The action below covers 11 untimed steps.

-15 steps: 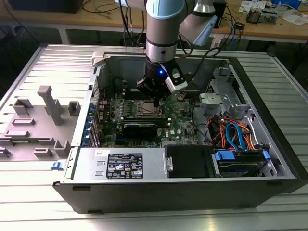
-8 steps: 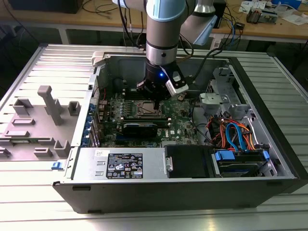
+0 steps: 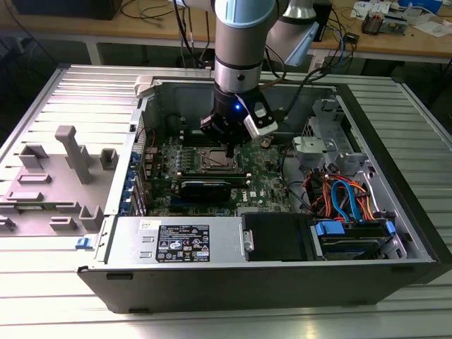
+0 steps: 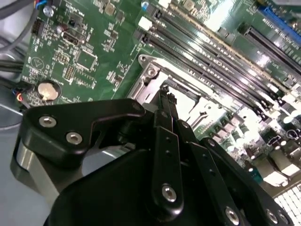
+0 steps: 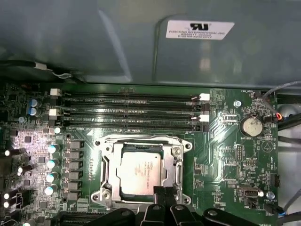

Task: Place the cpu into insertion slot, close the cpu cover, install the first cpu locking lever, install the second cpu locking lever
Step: 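Install the second cpu locking lever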

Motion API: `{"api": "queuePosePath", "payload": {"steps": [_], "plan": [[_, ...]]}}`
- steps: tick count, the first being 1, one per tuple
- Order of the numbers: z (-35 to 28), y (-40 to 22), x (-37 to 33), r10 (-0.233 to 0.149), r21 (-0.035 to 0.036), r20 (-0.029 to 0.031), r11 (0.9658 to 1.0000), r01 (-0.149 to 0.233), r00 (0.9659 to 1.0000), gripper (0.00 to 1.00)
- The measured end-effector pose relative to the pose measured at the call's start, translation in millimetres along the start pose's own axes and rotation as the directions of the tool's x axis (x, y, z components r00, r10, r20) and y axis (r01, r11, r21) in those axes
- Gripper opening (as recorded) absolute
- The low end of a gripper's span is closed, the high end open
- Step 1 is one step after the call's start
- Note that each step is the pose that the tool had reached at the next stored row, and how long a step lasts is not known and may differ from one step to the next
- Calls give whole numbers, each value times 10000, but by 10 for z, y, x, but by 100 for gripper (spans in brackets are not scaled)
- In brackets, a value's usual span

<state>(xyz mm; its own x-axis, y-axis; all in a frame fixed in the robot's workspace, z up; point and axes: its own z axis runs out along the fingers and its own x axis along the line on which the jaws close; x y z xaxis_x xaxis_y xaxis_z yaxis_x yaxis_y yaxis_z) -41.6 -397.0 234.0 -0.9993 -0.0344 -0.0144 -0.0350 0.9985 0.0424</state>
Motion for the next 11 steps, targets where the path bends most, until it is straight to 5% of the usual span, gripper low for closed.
{"api": "queuePosePath", "payload": {"steps": [2, 5, 7, 8, 9, 10, 11], "plan": [[-2, -36, 5, 2, -99, 0, 10000, -2, 10000, 11], [-4, -79, 7, 5, -117, -83, 9999, -6, 10000, 11], [-4, -96, 7, 16, -126, -314, 9999, -20, 9995, 11], [-5, -109, 8, 27, -133, -582, 9999, -34, 9983, 11], [-5, -117, 8, 33, -137, -702, 9999, -43, 9975, 11], [-6, -139, 9, 35, -156, -789, 9999, -47, 9969, 11], [-8, -179, 10, 33, -186, -790, 9998, -48, 9969, 11]]}}
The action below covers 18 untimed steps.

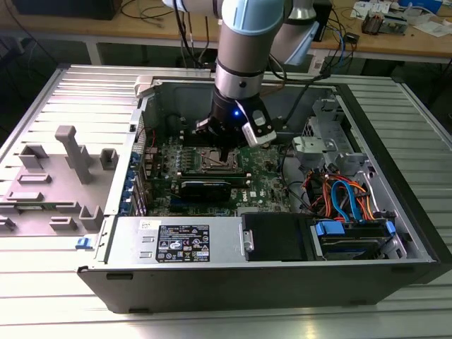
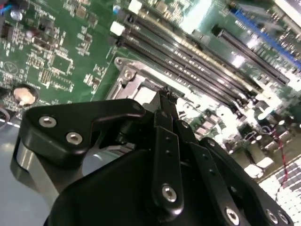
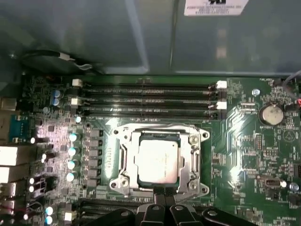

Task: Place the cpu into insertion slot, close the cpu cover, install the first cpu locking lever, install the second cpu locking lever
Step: 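Install the second cpu locking lever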

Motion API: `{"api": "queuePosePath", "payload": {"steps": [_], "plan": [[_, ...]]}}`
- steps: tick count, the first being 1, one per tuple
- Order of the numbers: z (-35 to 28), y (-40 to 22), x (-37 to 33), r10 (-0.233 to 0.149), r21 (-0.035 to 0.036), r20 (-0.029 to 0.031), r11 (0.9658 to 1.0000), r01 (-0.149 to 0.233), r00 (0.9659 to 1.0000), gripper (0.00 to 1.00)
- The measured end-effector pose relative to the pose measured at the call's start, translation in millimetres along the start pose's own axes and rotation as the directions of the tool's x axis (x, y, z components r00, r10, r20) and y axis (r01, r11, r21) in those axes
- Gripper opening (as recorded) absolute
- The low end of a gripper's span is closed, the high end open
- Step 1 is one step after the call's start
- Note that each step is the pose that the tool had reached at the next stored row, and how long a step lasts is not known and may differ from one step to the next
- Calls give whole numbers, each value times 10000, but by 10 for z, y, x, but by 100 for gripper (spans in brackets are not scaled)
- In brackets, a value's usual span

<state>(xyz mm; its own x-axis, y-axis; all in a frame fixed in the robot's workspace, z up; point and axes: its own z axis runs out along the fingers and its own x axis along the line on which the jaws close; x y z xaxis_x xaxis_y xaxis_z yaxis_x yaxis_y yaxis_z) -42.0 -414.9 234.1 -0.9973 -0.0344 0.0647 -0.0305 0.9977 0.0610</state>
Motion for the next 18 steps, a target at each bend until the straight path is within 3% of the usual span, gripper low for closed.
{"api": "queuePosePath", "payload": {"steps": [2, 8, 14, 16, 17, 18], "plan": [[-5, -109, 12, -3, -71, -5, 10000, 3, 10000, 11], [15, -135, 133, -8, -134, -2, 9999, 8, 10000, 11], [18, -137, 135, -9, -139, -3, 9999, 9, 10000, 11], [19, -188, 137, -16, -139, -2, 9999, 16, 10000, 11], [20, -194, 139, -27, -171, -4, 9998, 27, 10000, 11], [24, -198, 144, -46, -251, -4, 9997, 46, 10000, 11]]}}
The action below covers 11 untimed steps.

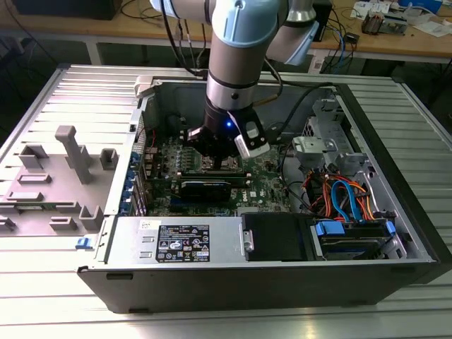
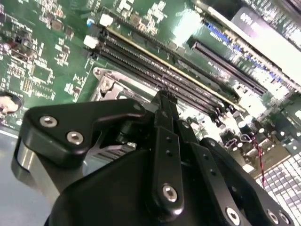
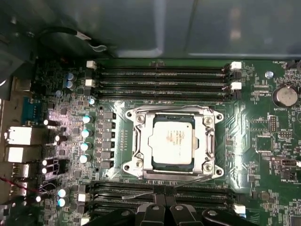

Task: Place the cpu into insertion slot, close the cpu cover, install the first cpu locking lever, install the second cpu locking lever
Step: 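Install the second cpu locking lever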

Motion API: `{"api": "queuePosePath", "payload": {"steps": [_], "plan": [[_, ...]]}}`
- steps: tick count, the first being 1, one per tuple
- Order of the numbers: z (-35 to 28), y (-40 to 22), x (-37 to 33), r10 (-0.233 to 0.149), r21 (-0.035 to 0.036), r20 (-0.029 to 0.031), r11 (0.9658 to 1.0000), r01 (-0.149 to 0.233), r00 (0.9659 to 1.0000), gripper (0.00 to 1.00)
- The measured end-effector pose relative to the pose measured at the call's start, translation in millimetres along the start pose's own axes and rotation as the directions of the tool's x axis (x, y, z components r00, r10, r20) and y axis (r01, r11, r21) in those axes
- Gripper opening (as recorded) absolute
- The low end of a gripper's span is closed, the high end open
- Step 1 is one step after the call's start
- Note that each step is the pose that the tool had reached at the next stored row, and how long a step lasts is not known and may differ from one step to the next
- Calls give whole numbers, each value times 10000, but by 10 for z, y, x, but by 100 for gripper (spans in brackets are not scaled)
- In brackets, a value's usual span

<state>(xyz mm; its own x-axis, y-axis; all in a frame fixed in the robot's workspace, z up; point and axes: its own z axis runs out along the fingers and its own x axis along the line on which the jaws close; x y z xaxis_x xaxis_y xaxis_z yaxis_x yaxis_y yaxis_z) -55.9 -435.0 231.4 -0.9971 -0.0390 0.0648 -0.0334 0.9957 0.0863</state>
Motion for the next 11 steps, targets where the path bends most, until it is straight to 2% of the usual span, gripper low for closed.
{"api": "queuePosePath", "payload": {"steps": [1, 3, 4, 7, 8, 11], "plan": [[2, 0, 4, -18, -83, 1, 10000, 18, 10000, 11], [7, 0, 17, -75, -358, 9, 9993, 75, 10000, 11], [10, 0, 26, -87, -395, 10, 9992, 87, 10000, 11], [18, -10, 83, -131, -408, 7, 9991, 131, 9999, 11], [33, -10, 130, -167, -428, 4, 9989, 167, 9999, 11], [67, -29, 163, -275, -554, 3, 9981, 274, 9996, 11]]}}
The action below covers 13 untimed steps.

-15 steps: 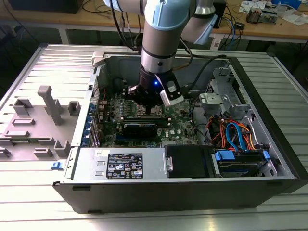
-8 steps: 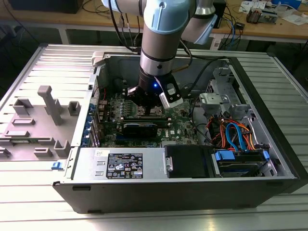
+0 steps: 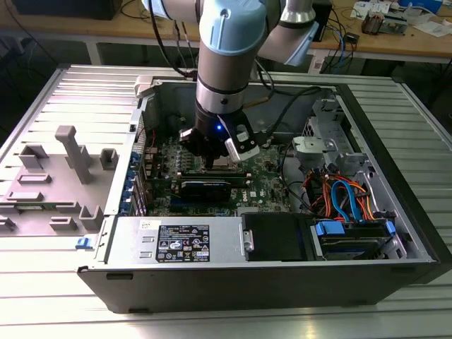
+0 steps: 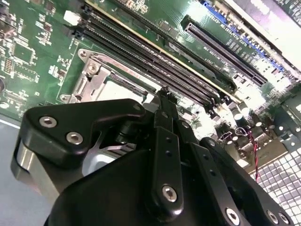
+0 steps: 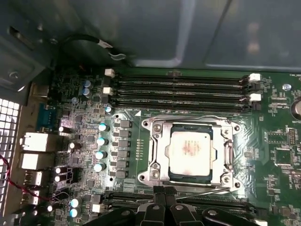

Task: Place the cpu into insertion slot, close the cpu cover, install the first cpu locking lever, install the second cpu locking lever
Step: 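Install the second cpu locking lever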

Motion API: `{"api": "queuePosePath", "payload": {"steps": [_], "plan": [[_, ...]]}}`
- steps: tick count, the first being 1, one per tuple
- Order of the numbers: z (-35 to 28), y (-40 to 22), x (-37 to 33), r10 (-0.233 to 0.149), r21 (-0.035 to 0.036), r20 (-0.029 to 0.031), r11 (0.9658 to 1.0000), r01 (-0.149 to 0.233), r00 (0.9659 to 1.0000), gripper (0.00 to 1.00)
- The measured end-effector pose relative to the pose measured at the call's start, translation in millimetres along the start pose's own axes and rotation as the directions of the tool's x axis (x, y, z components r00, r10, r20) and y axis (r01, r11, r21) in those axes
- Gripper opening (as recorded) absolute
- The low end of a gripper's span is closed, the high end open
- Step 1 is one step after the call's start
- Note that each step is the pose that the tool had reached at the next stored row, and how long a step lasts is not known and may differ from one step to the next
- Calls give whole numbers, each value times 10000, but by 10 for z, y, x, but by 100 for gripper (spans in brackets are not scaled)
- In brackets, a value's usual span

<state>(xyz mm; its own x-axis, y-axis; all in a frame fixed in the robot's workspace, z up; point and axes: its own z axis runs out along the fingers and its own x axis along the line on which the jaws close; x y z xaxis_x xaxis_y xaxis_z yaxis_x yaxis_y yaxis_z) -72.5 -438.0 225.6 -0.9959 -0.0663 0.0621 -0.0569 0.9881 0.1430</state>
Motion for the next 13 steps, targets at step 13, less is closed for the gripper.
{"api": "queuePosePath", "payload": {"steps": [13], "plan": [[99, -68, 74, -266, -374, -6, 9989, 265, 9996, 11]]}}
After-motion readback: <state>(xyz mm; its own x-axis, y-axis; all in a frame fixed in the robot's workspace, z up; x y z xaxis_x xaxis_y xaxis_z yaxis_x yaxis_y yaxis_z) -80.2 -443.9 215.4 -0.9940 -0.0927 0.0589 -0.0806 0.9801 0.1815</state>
